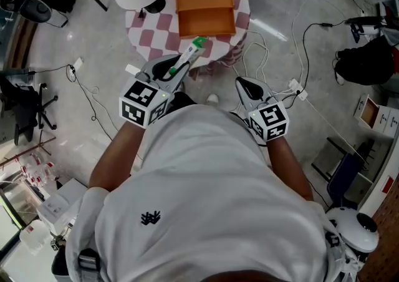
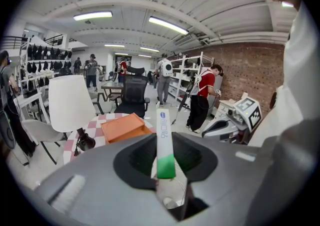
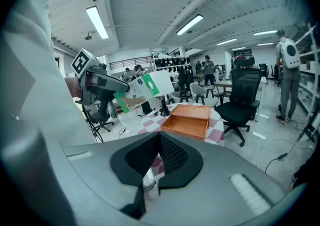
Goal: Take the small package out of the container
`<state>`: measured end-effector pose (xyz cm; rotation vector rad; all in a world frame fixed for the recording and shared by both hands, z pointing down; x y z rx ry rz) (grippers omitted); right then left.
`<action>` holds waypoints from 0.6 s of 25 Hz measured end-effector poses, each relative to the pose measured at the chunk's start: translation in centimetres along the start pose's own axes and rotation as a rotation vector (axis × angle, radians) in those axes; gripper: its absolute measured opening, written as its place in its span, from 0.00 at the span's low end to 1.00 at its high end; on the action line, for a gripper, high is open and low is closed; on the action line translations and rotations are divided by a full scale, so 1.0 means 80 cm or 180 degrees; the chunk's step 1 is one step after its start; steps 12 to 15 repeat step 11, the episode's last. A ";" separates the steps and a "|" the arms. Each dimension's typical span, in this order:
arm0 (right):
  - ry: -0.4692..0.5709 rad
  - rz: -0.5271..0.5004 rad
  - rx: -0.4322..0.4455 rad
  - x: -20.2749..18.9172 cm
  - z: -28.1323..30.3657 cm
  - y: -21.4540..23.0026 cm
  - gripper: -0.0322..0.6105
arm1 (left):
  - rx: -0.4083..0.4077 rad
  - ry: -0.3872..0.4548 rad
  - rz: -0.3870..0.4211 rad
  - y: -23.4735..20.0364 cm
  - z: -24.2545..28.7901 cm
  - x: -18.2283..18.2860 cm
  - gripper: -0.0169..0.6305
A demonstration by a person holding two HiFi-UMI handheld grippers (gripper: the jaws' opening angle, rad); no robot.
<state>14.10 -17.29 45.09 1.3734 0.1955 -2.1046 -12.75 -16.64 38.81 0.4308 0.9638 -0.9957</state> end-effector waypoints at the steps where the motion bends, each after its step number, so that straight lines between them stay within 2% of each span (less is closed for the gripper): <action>1: 0.0021 0.0002 -0.0003 0.000 0.001 0.001 0.05 | 0.0001 -0.0004 0.0004 -0.001 0.001 0.000 0.26; 15: 0.0001 0.0029 -0.0007 -0.002 0.000 0.010 0.05 | 0.0012 -0.0039 -0.0011 -0.004 0.012 0.004 0.26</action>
Point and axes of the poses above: the fingertips, and each gripper's own axes: z forward along the fingers, y to its right, x out of its top, the point moved 9 cm from there along -z, backward along the fingers, and after that the axes turned 2 degrees about x, right-handed, at the moved point
